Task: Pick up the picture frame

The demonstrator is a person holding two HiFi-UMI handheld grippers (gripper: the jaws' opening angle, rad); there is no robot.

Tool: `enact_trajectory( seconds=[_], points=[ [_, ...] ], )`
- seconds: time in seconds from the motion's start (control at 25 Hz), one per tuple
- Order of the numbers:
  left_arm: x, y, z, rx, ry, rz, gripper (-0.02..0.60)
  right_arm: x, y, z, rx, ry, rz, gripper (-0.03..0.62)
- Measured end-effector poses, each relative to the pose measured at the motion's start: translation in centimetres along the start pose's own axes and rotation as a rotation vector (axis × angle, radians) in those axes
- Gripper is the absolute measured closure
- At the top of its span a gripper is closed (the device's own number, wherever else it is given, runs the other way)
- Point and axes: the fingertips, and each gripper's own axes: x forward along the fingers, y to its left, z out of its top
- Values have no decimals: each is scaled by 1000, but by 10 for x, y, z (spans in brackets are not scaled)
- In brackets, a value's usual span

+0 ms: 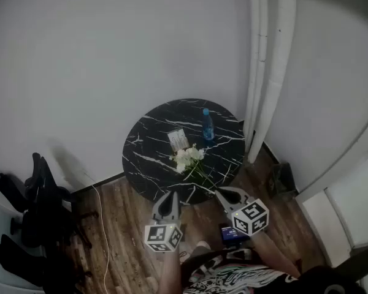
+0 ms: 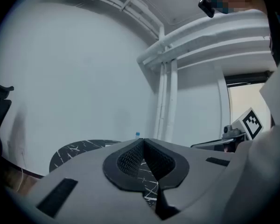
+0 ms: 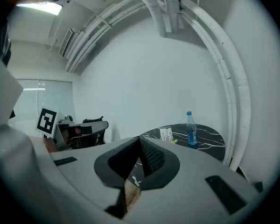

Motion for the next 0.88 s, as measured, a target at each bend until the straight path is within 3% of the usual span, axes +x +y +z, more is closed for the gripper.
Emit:
enact_trajectory(
  seconds=[0.88],
  points=[
    [-3,2,-7,-19,25,6,568,-6,3,-5,6,-8,-1,576]
  ],
)
